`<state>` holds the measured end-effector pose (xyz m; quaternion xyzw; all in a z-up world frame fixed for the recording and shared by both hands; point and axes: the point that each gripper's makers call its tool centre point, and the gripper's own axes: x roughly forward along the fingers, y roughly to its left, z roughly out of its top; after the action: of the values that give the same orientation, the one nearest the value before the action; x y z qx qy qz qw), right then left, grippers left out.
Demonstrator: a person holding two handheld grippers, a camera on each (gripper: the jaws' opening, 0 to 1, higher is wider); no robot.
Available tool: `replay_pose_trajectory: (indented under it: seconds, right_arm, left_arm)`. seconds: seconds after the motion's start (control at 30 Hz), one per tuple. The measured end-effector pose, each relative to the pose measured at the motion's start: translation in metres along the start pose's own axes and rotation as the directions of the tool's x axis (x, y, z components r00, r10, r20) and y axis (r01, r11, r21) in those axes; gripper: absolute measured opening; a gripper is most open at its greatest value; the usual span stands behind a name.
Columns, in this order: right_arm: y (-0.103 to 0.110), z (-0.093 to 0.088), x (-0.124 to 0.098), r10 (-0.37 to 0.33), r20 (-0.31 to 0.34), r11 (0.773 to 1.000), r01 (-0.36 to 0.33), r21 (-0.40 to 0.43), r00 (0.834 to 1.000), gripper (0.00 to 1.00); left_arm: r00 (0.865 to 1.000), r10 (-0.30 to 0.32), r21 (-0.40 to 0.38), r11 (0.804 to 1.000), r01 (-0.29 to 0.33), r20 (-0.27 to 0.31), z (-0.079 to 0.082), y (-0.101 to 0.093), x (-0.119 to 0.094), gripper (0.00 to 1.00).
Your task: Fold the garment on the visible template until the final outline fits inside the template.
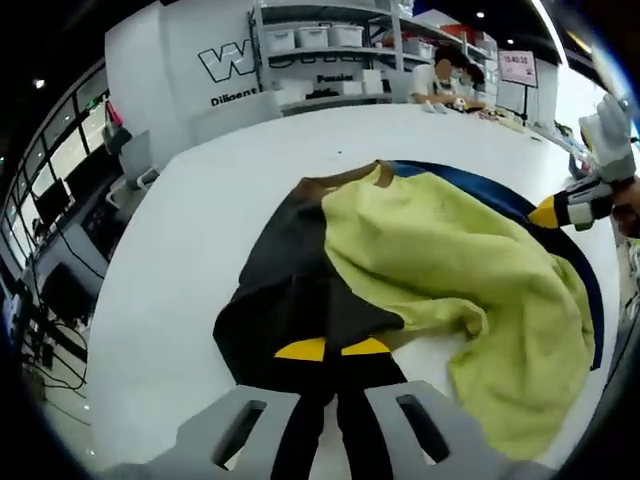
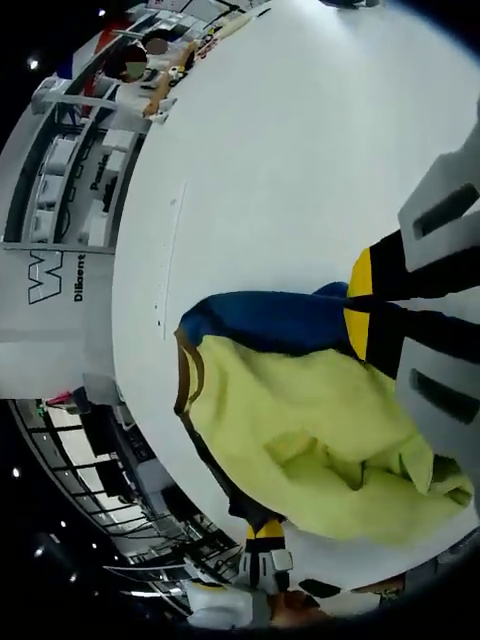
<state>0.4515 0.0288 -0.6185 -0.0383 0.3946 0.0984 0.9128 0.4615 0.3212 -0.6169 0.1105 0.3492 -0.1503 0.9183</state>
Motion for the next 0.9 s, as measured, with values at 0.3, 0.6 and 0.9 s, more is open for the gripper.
replay_pose_trajectory:
  seconds: [0.3,0.6,0.9]
  right_arm:
    - [-0.026,0.002,0.006,-0.034,-0.018,0.999,0.033,-0.032,0.999,0.00]
    - [-0.043,-0.001,0.010,-0.049,-0.039,0.996,0.046,-0.077,0.998,0.00]
    - [-0.068,0.004,0.021,-0.107,-0.060,0.971,0.091,-0.219,0.992,0.00]
  left_arm:
    - [0.998,0.053,-0.014,0.998,-0.053,-0.025,-0.003,0.032,0.004,0.01]
    - [0.996,0.082,-0.038,0.996,-0.083,-0.028,-0.006,0.058,0.014,0.01]
    - [0.994,0.102,-0.031,0.994,-0.103,-0.037,-0.001,0.076,0.024,0.01]
